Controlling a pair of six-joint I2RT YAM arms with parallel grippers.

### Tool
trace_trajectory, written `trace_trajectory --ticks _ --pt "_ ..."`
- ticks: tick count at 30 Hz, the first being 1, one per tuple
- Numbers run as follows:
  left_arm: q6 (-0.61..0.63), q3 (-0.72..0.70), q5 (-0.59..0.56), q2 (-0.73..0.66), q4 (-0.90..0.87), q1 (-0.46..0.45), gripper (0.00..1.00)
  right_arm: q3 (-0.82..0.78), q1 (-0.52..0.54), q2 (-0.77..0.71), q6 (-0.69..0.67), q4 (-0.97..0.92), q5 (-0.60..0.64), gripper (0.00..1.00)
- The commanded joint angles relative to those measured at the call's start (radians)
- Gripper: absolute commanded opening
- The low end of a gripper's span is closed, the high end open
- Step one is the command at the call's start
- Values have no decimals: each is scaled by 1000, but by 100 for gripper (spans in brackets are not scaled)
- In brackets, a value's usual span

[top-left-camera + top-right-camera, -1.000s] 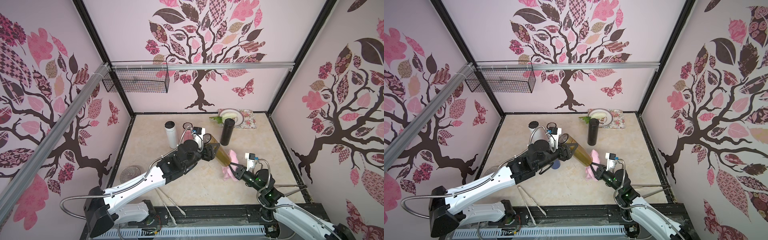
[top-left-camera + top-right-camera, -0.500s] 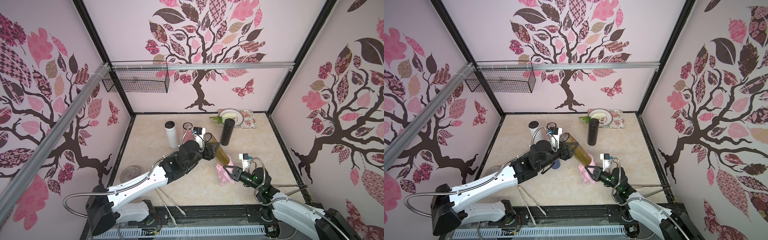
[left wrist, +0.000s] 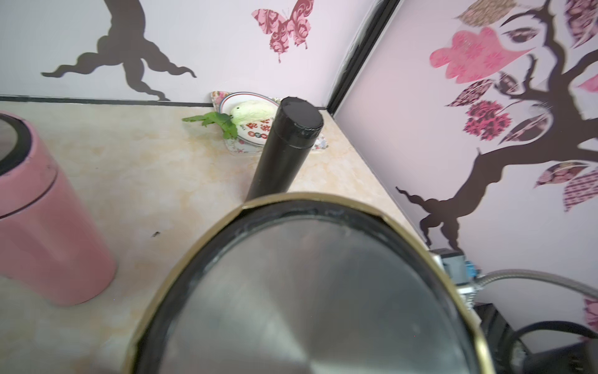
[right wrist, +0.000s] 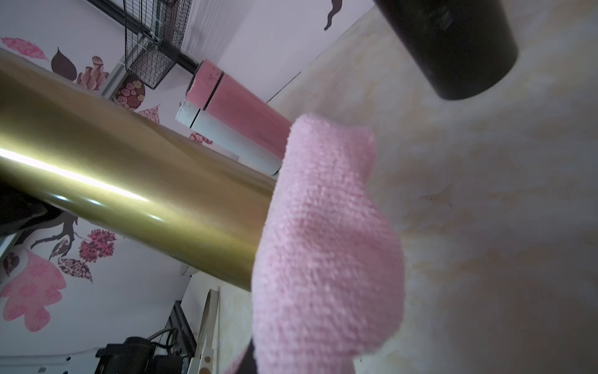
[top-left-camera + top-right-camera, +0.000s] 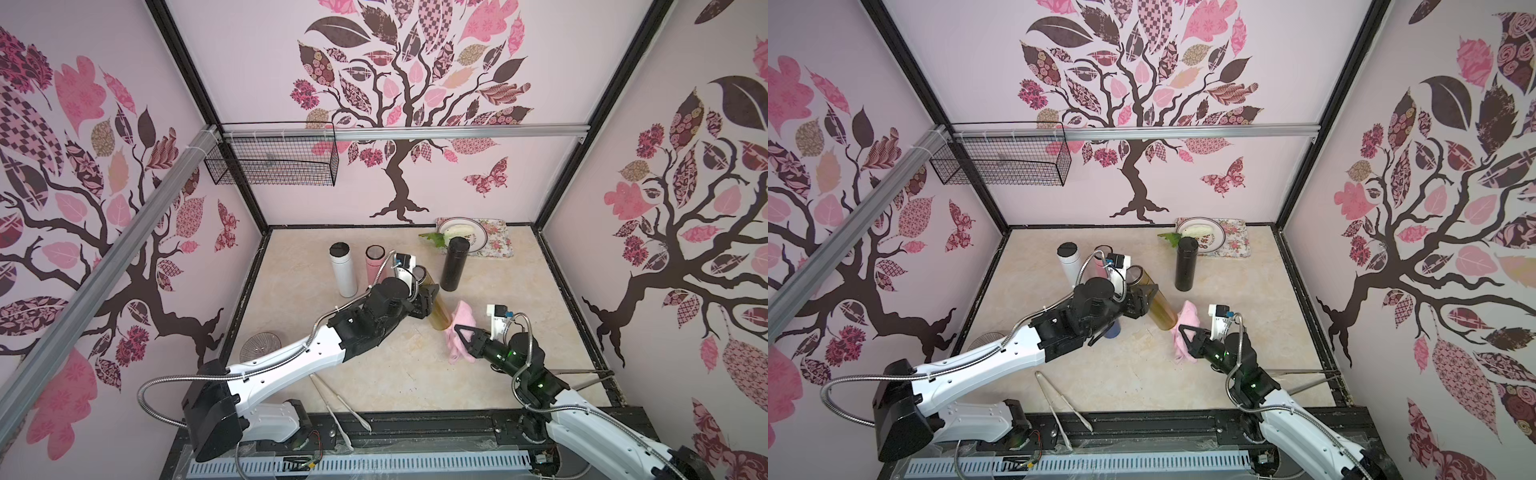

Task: Wipe the surface of the thermos
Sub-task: Place the thermos at the center of the board.

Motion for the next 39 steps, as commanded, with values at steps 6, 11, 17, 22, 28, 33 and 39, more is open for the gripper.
trace_trajectory --ticks 6,11,17,22,28,33,39 --pt "146 175 -108 134 -77 13 0 183 -8 -30 -92 -168 346 0" --pt "212 293 -163 252 -73 35 0 215 -8 10 -108 -202 392 0" --pt "277 443 -186 409 -76 76 0 198 -8 64 -92 -160 375 0" --pt "278 508 -161 497 -33 116 0 191 -9 54 -95 -152 362 0" --pt "244 518 -149 572 33 152 0 175 -8 14 -88 -175 357 0" --pt "235 499 -125 582 87 164 0 162 -9 10 -78 -175 340 0" --pt "214 475 -110 590 122 165 0 147 -10 49 -65 -137 322 0"
